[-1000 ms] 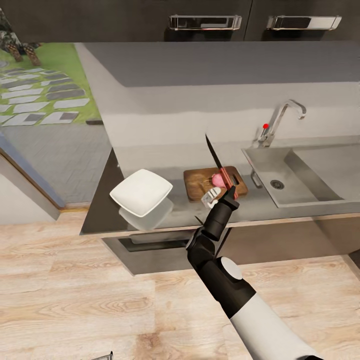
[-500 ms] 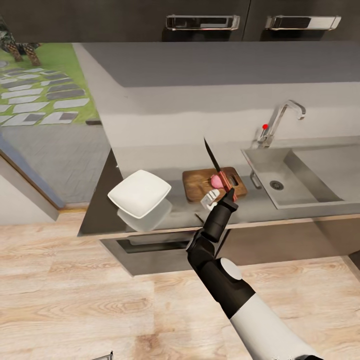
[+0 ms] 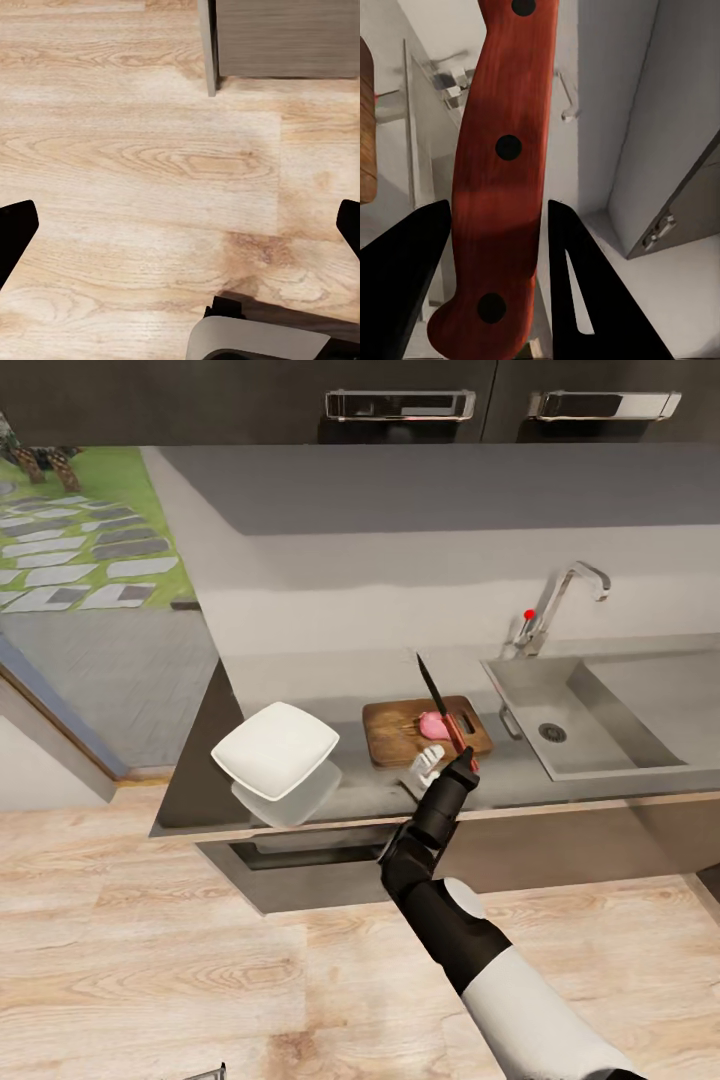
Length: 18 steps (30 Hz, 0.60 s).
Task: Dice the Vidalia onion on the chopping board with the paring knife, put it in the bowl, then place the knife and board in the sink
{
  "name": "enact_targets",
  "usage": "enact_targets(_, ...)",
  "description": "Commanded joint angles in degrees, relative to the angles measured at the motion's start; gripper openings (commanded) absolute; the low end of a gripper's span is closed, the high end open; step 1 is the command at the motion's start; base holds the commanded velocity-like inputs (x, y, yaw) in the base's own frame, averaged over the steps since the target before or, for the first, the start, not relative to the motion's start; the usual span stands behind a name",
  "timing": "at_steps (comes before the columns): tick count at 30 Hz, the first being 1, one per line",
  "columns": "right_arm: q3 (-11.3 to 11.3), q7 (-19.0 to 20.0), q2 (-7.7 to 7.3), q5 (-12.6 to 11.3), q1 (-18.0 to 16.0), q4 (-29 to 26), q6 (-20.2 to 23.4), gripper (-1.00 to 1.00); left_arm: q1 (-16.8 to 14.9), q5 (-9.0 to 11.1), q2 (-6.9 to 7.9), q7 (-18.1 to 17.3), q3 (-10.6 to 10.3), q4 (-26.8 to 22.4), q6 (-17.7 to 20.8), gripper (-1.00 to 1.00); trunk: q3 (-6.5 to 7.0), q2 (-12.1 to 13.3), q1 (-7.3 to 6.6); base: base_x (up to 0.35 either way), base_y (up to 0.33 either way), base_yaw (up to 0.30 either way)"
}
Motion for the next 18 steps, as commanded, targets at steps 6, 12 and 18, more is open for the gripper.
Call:
enact_targets(6, -1.0, -0.2, 0.00, -0.1, -0.1, 0.1, 0.1, -1.00, -0.1, -0.6, 0.03, 0.4, 0.3, 0.2, -0.3, 1.00, -0.09, -0.1, 0.03, 0.000, 0.000, 0.000)
enact_targets(12, -1.2, -0.2, 0.00, -0.1, -0.1, 0.1, 0.1, -1.00, -0.1, -0.6, 0.03, 0.4, 0.3, 0.2, -0.3, 1.00, -0.09, -0.1, 0.03, 0.000, 0.000, 0.000)
enact_targets(18, -1.2, -0.2, 0.00, -0.1, -0.1, 0.1, 0.1, -1.00, -0.1, -0.6, 0.03, 0.4, 0.3, 0.2, -0.3, 1.00, -0.09, -0.1, 0.03, 0.000, 0.000, 0.000)
